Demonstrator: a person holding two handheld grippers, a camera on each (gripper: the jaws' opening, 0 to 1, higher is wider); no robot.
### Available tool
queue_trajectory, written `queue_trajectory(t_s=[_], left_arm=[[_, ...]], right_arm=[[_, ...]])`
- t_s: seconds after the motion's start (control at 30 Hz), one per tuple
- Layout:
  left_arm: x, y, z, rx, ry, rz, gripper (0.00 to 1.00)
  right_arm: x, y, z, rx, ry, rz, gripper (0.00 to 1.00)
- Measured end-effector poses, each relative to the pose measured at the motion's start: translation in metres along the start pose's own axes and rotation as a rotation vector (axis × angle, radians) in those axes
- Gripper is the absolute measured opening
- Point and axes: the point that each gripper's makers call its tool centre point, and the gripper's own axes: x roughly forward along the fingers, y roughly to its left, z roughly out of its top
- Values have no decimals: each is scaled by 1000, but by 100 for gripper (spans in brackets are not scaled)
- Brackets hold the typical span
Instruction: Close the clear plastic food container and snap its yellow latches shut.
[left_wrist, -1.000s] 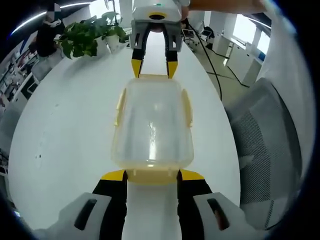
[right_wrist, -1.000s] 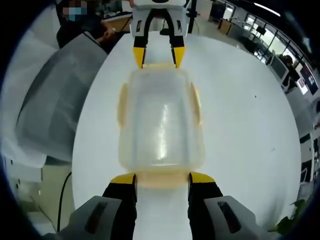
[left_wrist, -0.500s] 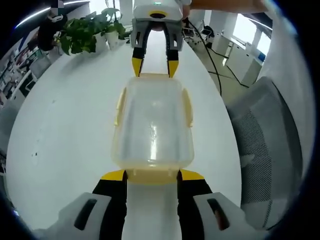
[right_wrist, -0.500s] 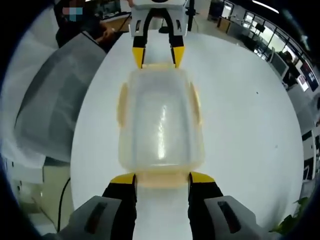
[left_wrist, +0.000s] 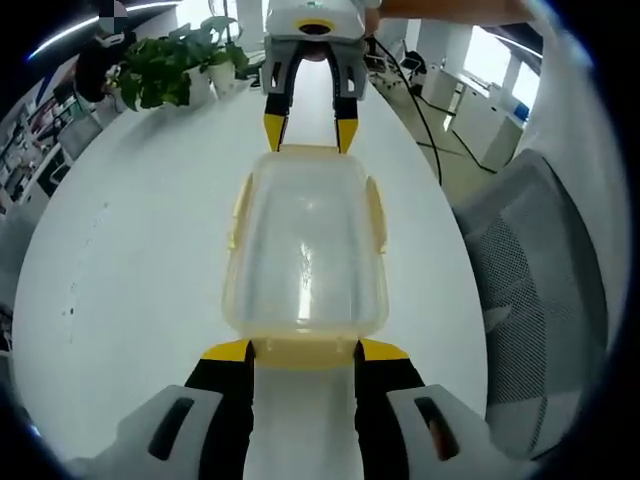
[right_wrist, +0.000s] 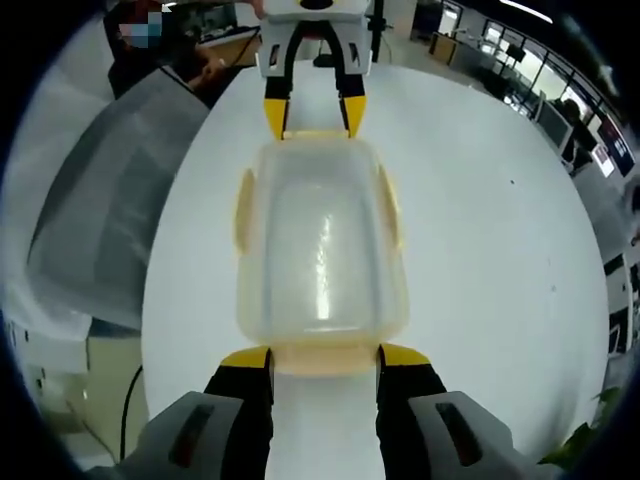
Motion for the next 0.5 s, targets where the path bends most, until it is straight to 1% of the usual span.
queue_trajectory(t_s=[0.5], left_arm=[[1, 0, -1, 29, 11, -2, 38]], right_arm=[[0, 4, 1, 14, -15, -16, 39]])
